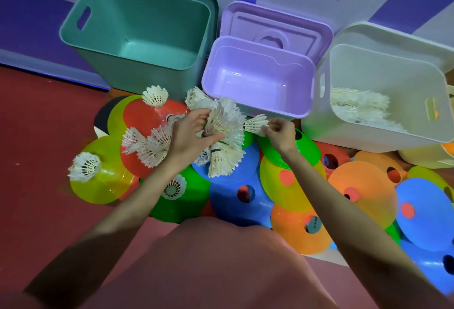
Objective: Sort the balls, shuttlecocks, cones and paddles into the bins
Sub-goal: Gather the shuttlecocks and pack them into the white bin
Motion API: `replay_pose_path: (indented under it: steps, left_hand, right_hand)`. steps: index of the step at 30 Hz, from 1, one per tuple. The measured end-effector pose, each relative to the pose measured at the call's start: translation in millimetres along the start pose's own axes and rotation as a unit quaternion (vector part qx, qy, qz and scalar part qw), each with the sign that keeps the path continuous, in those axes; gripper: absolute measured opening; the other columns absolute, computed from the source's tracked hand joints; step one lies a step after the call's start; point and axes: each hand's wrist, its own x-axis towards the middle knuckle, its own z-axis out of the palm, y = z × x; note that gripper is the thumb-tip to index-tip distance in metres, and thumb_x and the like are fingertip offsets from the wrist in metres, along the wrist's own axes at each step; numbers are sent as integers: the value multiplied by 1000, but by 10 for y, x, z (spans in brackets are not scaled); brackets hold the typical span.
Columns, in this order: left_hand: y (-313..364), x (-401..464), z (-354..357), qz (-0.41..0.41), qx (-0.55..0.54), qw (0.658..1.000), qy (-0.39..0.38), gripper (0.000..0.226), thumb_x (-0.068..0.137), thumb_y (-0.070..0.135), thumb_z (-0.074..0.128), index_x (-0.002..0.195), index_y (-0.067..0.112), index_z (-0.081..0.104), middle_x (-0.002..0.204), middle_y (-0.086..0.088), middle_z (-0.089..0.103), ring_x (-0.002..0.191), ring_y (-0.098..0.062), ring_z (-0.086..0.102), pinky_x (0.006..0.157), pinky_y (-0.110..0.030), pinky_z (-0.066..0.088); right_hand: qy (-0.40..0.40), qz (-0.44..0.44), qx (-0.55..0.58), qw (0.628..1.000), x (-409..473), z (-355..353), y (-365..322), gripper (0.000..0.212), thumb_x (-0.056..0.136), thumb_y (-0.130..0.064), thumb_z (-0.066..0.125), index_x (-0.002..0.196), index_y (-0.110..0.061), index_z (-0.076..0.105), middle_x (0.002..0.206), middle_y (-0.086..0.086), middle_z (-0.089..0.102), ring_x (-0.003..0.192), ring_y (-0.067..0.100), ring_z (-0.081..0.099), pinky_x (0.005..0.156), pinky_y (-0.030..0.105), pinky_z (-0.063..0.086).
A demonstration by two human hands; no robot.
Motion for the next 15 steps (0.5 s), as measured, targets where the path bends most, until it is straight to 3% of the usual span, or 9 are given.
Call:
replay_pose_path:
  steps: [2, 5, 10, 15]
  left_hand:
    - [4, -16, -16, -4, 2, 1000, -3, 67, 66, 15, 85, 125, 10, 56, 112, 4, 60, 101, -4, 58, 90, -13, 47]
    - [-6, -64, -23, -9, 8, 1000, -6, 67, 67, 16, 85, 127, 10, 56, 113, 5, 60, 99, -1, 57, 84, -7, 45]
    - [-35, -136, 1, -16, 34, 999, -15, 66, 69, 19, 84, 127, 12, 54, 115, 5, 58, 103, -8, 56, 84, -8, 42]
    - [10, -147, 21, -10, 45, 999, -21, 62, 68, 15, 84, 124, 11, 56, 104, 14, 56, 89, 14, 52, 78, 2, 40]
  right_hand:
    - [16, -6, 17, 1000, -87, -49, -8, 15, 82, -2, 68, 95, 4, 65, 79, 9, 61, 76, 19, 57, 78, 39, 53]
    - [62, -50, 25, 996, -301, -188, -82, 12, 82, -4, 68, 93, 0, 65, 78, 9, 62, 72, 17, 58, 69, 28, 49]
    - [169, -213, 71, 960, -744, -441, -412, 10, 91, -10, 59, 98, -2, 62, 72, 2, 54, 60, 7, 44, 58, 15, 36]
    - [137, -374, 4, 917, -946, -473, -653, 8, 91, -3, 58, 94, 1, 64, 78, 4, 57, 65, 14, 50, 65, 19, 39]
